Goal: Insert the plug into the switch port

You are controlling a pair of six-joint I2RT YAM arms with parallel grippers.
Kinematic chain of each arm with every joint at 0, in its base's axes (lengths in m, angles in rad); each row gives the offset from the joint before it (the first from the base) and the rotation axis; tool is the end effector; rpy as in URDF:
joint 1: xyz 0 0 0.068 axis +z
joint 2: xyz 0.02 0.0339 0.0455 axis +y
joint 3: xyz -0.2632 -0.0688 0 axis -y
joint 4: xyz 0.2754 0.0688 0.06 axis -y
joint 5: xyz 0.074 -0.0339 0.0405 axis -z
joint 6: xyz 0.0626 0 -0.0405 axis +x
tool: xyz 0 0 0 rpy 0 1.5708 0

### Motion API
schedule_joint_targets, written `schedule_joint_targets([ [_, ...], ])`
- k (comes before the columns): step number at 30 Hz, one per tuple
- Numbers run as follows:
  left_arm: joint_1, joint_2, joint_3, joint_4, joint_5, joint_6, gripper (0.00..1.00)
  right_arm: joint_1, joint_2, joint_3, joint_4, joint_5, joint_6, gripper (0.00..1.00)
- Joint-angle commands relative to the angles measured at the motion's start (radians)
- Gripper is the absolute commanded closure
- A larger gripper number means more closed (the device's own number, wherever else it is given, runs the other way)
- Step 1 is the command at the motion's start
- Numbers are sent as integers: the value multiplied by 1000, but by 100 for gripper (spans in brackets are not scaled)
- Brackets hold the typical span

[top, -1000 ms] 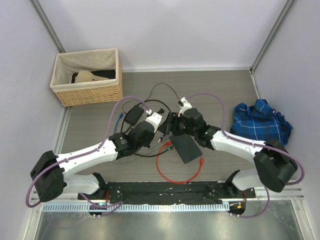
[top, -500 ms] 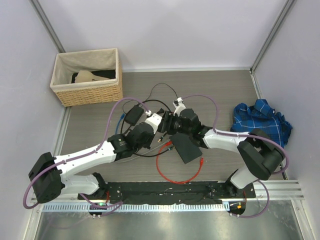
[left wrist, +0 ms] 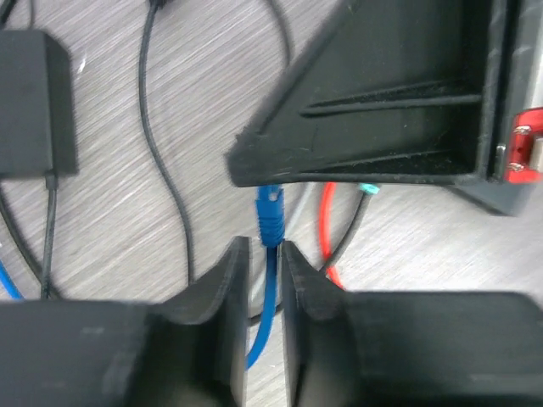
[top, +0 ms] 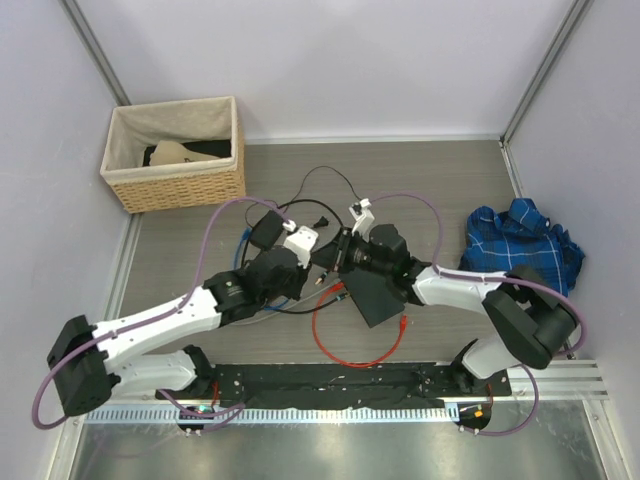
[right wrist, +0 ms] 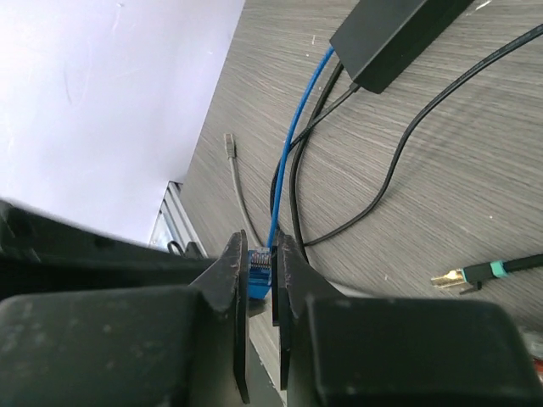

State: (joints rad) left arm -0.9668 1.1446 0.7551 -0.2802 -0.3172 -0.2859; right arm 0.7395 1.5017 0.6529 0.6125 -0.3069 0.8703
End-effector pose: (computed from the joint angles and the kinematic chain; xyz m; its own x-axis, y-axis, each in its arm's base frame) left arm 0.1827 -0.2304 0.2212 -0.5196 0.2812 -0.8068 0.5176 0.8549 -0.0353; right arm 0.2524 0.2558 0.1777 -0.7685 0.2854 -0.5726 -0.4218 0.4470 0.7889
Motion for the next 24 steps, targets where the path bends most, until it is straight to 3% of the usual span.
schedule_joint_targets([
  [1, 63, -153, 0, 85, 142, -44, 69, -5, -110, -70, 94, -6, -74, 99],
  [2, 80, -176, -11, 93, 186, -50, 59, -8, -123, -109, 128, -11, -77, 99],
  [5, 138, -247, -22, 121, 311, -52, 40, -18, -170, -156, 187, -27, -91, 99],
  [7, 174, -273, -23, 125, 425, -52, 31, -23, -192, -167, 199, -44, -105, 99],
  [10, 217, -272, -34, 154, 557, -62, 25, -32, -239, -185, 223, -69, -116, 99],
  [16, 298, -237, -106, 275, 769, -166, 27, -48, -316, -197, 240, -101, -140, 99],
  [17, 304, -241, -120, 355, 803, -179, 27, -48, -330, -197, 239, -104, -140, 99],
  [24, 307, -215, -145, 440, 882, -206, 35, -51, -377, -185, 222, -118, -136, 99],
])
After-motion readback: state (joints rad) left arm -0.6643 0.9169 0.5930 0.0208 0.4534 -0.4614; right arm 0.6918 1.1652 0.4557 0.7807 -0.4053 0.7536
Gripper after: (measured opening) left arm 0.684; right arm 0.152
